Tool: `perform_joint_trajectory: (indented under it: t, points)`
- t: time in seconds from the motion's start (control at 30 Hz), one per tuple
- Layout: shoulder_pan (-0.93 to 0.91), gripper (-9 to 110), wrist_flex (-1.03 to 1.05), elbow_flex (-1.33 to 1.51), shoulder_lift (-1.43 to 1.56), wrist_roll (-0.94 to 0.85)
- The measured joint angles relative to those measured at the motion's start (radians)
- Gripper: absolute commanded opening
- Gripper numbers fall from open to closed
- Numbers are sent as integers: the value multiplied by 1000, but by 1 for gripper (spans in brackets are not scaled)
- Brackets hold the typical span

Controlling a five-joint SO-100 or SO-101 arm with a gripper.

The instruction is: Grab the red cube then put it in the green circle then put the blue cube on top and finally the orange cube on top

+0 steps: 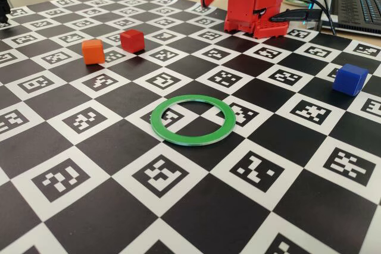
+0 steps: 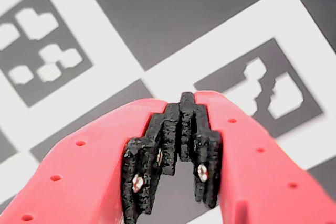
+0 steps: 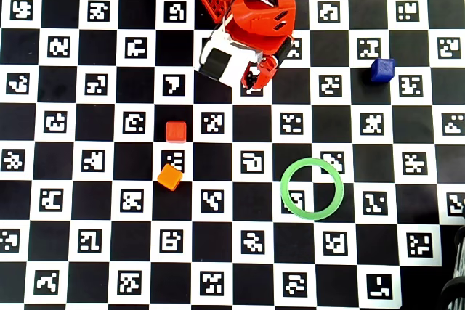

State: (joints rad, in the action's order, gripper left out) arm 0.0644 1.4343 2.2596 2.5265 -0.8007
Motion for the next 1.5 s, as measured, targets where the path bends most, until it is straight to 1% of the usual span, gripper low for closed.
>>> perform_joint_trajectory:
  t: [0.07, 0.13, 0.23, 0.43, 0.7, 0.97, 1.5]
  points:
    - [-15, -5, 91, -141, -107, 61]
    - [-31, -2, 169, -253, -196, 118]
    - [-66, 4, 225, -365, -308, 195]
    - [-210, 15, 264, -495, -502, 339]
    - [-422, 38, 232, -543, -661, 430]
    - [-499, 39, 114, -535, -779, 463]
    - [-548, 40, -242, -293, -885, 407]
